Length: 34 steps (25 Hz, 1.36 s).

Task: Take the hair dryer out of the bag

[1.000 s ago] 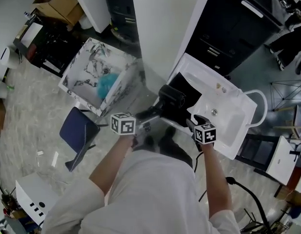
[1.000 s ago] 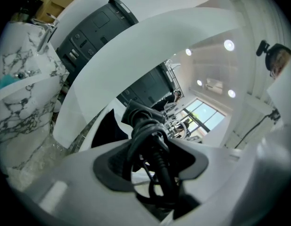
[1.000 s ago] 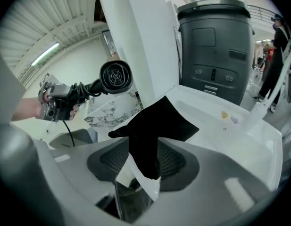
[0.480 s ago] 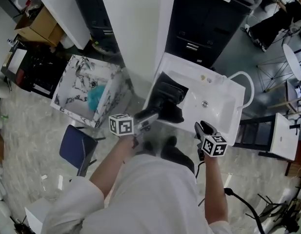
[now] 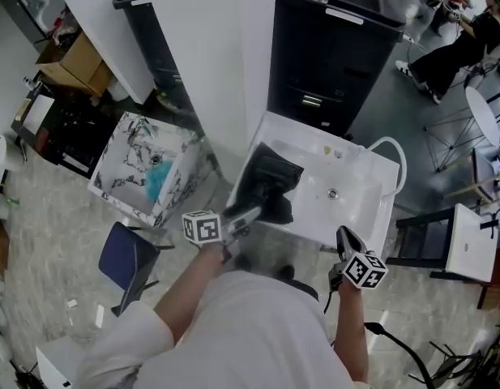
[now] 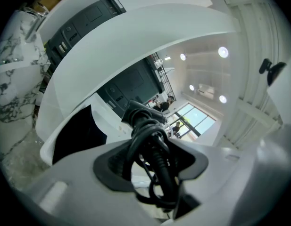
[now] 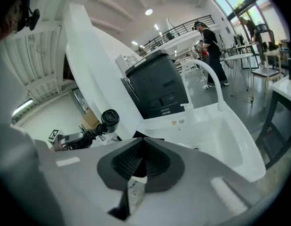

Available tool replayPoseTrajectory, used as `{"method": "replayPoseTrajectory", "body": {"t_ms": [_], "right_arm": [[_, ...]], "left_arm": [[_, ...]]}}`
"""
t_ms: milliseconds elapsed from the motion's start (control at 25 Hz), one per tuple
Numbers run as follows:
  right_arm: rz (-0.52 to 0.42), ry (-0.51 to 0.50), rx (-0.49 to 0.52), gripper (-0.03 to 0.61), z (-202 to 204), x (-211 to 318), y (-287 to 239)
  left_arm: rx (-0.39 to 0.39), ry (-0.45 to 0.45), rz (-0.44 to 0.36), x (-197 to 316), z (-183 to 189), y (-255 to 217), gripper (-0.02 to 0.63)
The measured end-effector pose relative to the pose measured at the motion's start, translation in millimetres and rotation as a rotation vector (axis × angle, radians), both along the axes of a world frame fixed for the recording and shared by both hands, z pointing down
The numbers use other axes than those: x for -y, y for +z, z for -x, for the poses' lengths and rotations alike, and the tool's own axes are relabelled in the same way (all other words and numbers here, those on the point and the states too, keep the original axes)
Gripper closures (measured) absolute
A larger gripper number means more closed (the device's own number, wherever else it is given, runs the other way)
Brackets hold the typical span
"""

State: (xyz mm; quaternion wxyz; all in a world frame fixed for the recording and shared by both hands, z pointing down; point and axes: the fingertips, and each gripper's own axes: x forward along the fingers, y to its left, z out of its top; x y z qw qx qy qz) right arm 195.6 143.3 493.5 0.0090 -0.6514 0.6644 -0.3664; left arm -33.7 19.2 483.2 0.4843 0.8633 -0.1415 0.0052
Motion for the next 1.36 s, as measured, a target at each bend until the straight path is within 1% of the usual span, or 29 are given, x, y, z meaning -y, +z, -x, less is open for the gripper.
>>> {"method": "replayPoseTrajectory", "body": {"t_ms": [200,400,680,840,1200,1360], "right_arm": [[-0.038,0.002,0.031,0.574,-20,-5,3],[-0.096,-0.014,0.031,0.574,-32,-1,-9],[-0.093,-0.035,0.015,0.574,-44,6,-9],[-0.088,-0.029,0.030,0.574,-50,12,-2],[-0.110,-0.059,0.028,0.574,-50,29,-8],[-0.112,-0.065,0.037,0.574,-48,31,-7]], "left_arm": [[0.024,-0.026,-0.009,-1,-10,5,0.402],[0.034,-0.052,-0.012,-2,-14,5,0.402],[0.020,-0.060,-0.020,-2,-27,-6,0.402],[0.022,-0.064,-0.019,0,-33,-7,0.402],[0.011,-0.088,-0.020,2,-37,-12,0.402],[0.026,-0.085,-0.023,1,-37,-6,0.402]]}}
